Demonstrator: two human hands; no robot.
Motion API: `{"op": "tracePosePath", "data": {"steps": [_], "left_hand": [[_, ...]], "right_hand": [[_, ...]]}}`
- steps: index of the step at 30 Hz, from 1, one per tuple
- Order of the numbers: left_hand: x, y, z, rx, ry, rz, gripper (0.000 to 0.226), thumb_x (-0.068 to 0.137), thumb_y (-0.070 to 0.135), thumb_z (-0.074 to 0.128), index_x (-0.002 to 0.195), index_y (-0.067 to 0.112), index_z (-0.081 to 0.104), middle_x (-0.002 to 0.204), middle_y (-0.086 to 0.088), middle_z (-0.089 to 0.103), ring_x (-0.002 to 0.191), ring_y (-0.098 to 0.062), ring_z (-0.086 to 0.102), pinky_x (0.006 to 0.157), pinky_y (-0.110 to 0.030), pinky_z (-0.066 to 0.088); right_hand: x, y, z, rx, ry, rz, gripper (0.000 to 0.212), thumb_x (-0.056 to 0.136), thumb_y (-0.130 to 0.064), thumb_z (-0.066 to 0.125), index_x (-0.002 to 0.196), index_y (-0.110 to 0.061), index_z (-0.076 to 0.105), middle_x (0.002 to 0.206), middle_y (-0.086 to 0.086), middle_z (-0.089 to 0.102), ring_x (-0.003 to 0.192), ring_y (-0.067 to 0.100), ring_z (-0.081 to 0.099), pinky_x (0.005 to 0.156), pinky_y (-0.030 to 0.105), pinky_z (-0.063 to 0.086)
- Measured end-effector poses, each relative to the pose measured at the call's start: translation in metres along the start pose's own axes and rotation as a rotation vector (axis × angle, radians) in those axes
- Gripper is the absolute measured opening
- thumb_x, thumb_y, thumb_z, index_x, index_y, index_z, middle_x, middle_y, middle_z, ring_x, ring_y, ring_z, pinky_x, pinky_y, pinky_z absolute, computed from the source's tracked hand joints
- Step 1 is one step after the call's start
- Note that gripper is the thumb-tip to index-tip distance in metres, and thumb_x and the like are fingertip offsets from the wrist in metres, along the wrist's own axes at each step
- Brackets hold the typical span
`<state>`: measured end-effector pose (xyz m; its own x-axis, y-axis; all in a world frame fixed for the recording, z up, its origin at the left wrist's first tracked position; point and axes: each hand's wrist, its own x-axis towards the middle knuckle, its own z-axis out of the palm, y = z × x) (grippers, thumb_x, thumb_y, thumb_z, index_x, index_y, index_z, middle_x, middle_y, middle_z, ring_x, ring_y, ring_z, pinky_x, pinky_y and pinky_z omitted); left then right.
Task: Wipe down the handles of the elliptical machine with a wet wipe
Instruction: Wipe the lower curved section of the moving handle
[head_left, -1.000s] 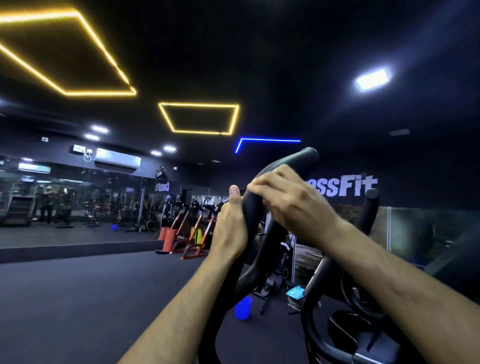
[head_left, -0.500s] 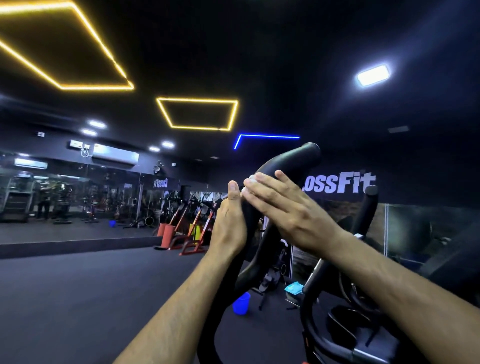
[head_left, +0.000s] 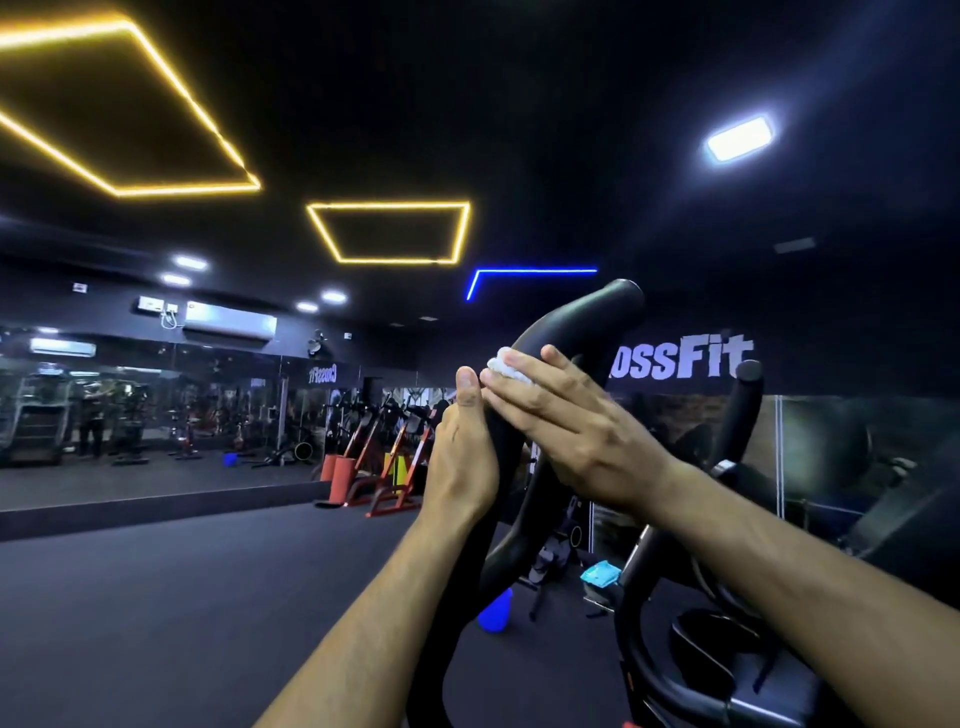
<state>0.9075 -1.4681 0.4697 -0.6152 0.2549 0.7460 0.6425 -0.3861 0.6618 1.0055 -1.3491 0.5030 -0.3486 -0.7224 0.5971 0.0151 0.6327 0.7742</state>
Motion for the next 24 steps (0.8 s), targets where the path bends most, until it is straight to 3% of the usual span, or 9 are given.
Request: {"op": "tracePosePath", "data": {"steps": [1, 3, 5, 8, 13, 15, 19, 22, 24], "left_hand": [[0.001, 0.001, 0.000, 0.005, 0.001, 0.001, 0.066, 0.108, 0.058, 0.012, 0.096, 0.052, 0.076, 0.089, 0.016, 0.078, 0.082, 0.002, 0.069, 0.083, -0.022, 0.051], [0.001, 0.000, 0.000, 0.018, -0.008, 0.020, 0.073, 0.106, 0.060, 0.008, 0.081, 0.042, 0.075, 0.068, 0.010, 0.075, 0.065, -0.002, 0.069, 0.072, -0.031, 0.052], [0.003, -0.003, 0.001, -0.001, -0.015, 0.052, 0.080, 0.102, 0.068, 0.004, 0.088, 0.033, 0.075, 0.066, 0.005, 0.073, 0.061, -0.007, 0.068, 0.068, -0.033, 0.051], [0.006, -0.012, 0.002, -0.034, -0.023, 0.045, 0.088, 0.092, 0.084, 0.003, 0.100, 0.036, 0.076, 0.078, -0.003, 0.076, 0.074, -0.022, 0.073, 0.074, -0.044, 0.057], [0.006, -0.012, 0.004, -0.054, 0.007, -0.005, 0.085, 0.103, 0.069, 0.007, 0.080, 0.017, 0.070, 0.064, -0.012, 0.071, 0.054, -0.024, 0.066, 0.061, -0.035, 0.052], [0.005, -0.012, 0.005, -0.075, -0.008, -0.013, 0.085, 0.106, 0.066, 0.007, 0.082, 0.012, 0.069, 0.062, -0.014, 0.069, 0.052, -0.025, 0.063, 0.057, -0.032, 0.049], [0.007, -0.014, 0.006, -0.094, -0.013, -0.004, 0.089, 0.096, 0.079, 0.008, 0.076, 0.014, 0.066, 0.062, -0.018, 0.068, 0.052, -0.028, 0.062, 0.062, -0.037, 0.048], [0.007, -0.014, 0.006, -0.104, 0.033, -0.018, 0.087, 0.098, 0.079, 0.012, 0.073, 0.016, 0.067, 0.064, -0.018, 0.068, 0.053, -0.026, 0.062, 0.063, -0.037, 0.047], [0.008, -0.015, 0.006, -0.102, 0.067, -0.031, 0.087, 0.099, 0.078, 0.015, 0.081, 0.013, 0.070, 0.067, -0.015, 0.071, 0.057, -0.024, 0.065, 0.062, -0.035, 0.050]], "right_hand": [[0.002, 0.004, -0.005, -0.003, -0.010, -0.011, 0.043, 0.105, -0.003, 0.032, 0.144, 0.002, 0.050, 0.154, 0.013, 0.046, 0.148, 0.029, 0.036, 0.119, 0.055, 0.031], [0.005, 0.007, -0.011, -0.003, -0.031, -0.013, 0.043, 0.105, -0.004, 0.034, 0.145, 0.002, 0.050, 0.155, 0.015, 0.044, 0.148, 0.028, 0.036, 0.120, 0.055, 0.030], [0.005, 0.009, -0.017, 0.009, -0.052, -0.014, 0.042, 0.106, -0.004, 0.036, 0.145, 0.002, 0.050, 0.155, 0.015, 0.044, 0.147, 0.028, 0.038, 0.119, 0.053, 0.032], [0.012, 0.014, -0.028, 0.014, -0.044, -0.041, 0.035, 0.107, -0.004, 0.042, 0.139, 0.002, 0.057, 0.148, 0.015, 0.053, 0.138, 0.028, 0.050, 0.112, 0.048, 0.041], [0.038, 0.041, -0.046, 0.003, -0.085, -0.096, 0.024, 0.098, -0.003, 0.053, 0.114, -0.003, 0.071, 0.119, 0.010, 0.070, 0.110, 0.028, 0.065, 0.097, 0.040, 0.051], [0.038, 0.060, -0.046, 0.047, -0.019, 0.041, 0.020, 0.095, 0.000, 0.059, 0.110, -0.005, 0.071, 0.113, 0.008, 0.070, 0.103, 0.026, 0.066, 0.095, 0.037, 0.051], [0.022, 0.040, -0.013, 0.239, 0.230, 0.459, 0.034, 0.102, -0.006, 0.050, 0.132, 0.003, 0.061, 0.135, 0.015, 0.061, 0.128, 0.029, 0.057, 0.114, 0.045, 0.039], [0.012, 0.007, 0.007, 0.237, 0.227, 0.494, 0.051, 0.096, 0.000, 0.041, 0.147, 0.006, 0.043, 0.155, 0.018, 0.042, 0.149, 0.030, 0.034, 0.122, 0.056, 0.022], [0.011, -0.001, 0.009, 0.228, 0.239, 0.420, 0.054, 0.094, 0.004, 0.037, 0.148, 0.007, 0.042, 0.155, 0.019, 0.042, 0.150, 0.030, 0.032, 0.123, 0.056, 0.022]]}}
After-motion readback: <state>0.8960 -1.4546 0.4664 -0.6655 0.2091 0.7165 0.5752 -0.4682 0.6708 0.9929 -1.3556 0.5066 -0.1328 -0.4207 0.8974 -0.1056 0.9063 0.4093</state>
